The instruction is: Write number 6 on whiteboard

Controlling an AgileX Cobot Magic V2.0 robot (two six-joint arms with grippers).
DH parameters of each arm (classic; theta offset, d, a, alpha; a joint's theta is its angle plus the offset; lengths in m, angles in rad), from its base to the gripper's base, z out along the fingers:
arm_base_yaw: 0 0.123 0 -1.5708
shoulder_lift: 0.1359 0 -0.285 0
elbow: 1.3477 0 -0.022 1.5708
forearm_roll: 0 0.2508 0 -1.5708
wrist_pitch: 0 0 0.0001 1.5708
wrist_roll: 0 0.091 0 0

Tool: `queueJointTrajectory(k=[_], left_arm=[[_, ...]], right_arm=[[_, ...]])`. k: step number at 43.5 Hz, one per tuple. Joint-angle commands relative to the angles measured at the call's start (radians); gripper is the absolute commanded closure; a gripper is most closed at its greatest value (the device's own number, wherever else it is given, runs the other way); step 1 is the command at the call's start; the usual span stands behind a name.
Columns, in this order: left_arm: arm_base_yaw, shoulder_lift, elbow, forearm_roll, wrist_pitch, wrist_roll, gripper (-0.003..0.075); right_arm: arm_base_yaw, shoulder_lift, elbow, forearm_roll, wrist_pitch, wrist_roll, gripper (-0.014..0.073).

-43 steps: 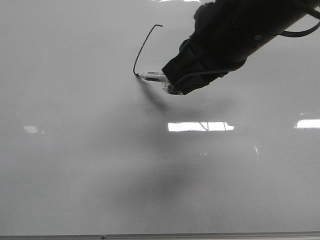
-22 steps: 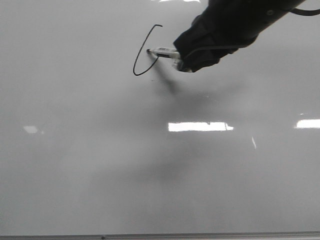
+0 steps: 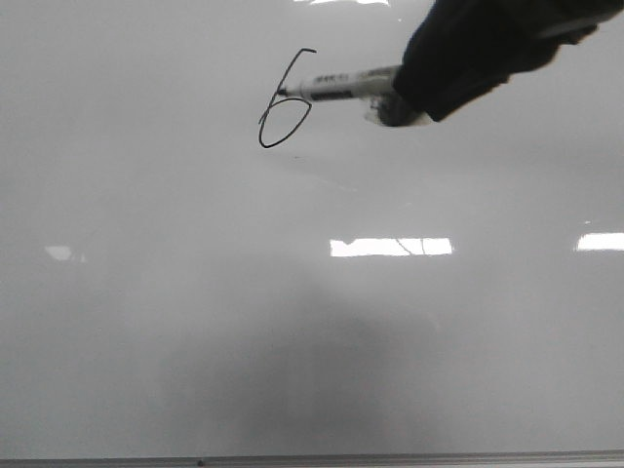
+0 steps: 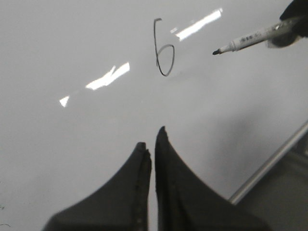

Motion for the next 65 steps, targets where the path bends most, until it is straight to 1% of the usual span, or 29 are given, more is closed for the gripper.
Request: queueJointTrajectory(k=[1,3,4,7,9,11,15,18,20,27,30,37,40,43,47,50,59,62,65], left_arm=[[0.003,0.095,-0.109,-0.012,0.02,0.114,0.0542],[0.003,0.14,-0.149,-0.017,0.061,0.165,0.0435],[0.003,0.164,-0.172,-0.02,0.086,0.185,0.037],[0.003,0.223,-0.227,-0.034,0.157,0.255,0.0234],[0.003,0.262,-0.259,-0.059,0.2,0.307,0.0184],[0.003,0.298,-0.28,-0.085,0.23,0.36,0.0176],[-0.032,0.359,-0.316,-0.136,0.258,0.425,0.0198],[-0.09,0.403,-0.335,-0.137,0.254,0.444,0.0224],[-0.148,0.433,-0.347,-0.132,0.237,0.451,0.0242],[-0.328,0.538,-0.387,-0.019,0.168,0.45,0.0278],[-0.365,0.576,-0.4,0.003,0.136,0.45,0.0283],[-0.376,0.644,-0.423,0.012,0.105,0.45,0.0293],[-0.376,0.661,-0.433,0.012,0.1,0.45,0.0336],[-0.376,0.671,-0.443,0.012,0.1,0.45,0.0403],[-0.376,0.673,-0.458,0.019,0.098,0.45,0.0472],[-0.376,0.673,-0.464,0.026,0.102,0.45,0.0502],[-0.376,0.673,-0.465,0.026,0.122,0.45,0.0549],[-0.376,0.673,-0.465,0.026,0.128,0.45,0.0593],[-0.376,0.673,-0.465,0.026,0.132,0.45,0.0654]], right_arm=[[0.037,-0.038,-0.024,-0.013,0.012,-0.105,0.0654],[0.064,-0.041,-0.024,-0.013,0.023,-0.131,0.0654],[0.075,-0.041,-0.024,-0.013,0.023,-0.133,0.0654],[0.117,-0.041,-0.024,-0.013,0.016,-0.133,0.0654],[0.139,-0.041,-0.024,-0.013,0.008,-0.133,0.0654],[0.162,-0.041,-0.024,-0.013,-0.008,-0.133,0.0654],[0.206,-0.041,-0.024,-0.015,-0.043,-0.133,0.0654],[0.227,-0.041,-0.024,-0.016,-0.067,-0.133,0.0654],[0.236,-0.041,-0.024,-0.016,-0.079,-0.133,0.0654],[0.251,-0.041,-0.024,-0.016,-0.089,-0.133,0.0654],[0.253,-0.041,-0.024,-0.016,-0.089,-0.133,0.0654],[0.253,-0.041,-0.024,-0.016,-0.089,-0.133,0.0654],[0.253,-0.041,-0.024,-0.016,-0.089,-0.133,0.0654],[0.253,-0.041,-0.024,-0.016,-0.089,-0.133,0.0654],[0.253,-0.041,-0.024,-0.016,-0.084,-0.133,0.0654],[0.253,-0.041,-0.024,-0.016,-0.078,-0.133,0.0654],[0.253,-0.041,-0.024,-0.016,-0.072,-0.133,0.0654],[0.253,-0.041,-0.024,-0.016,-0.072,-0.133,0.0654],[0.253,-0.041,-0.024,-0.016,-0.072,-0.133,0.0654]])
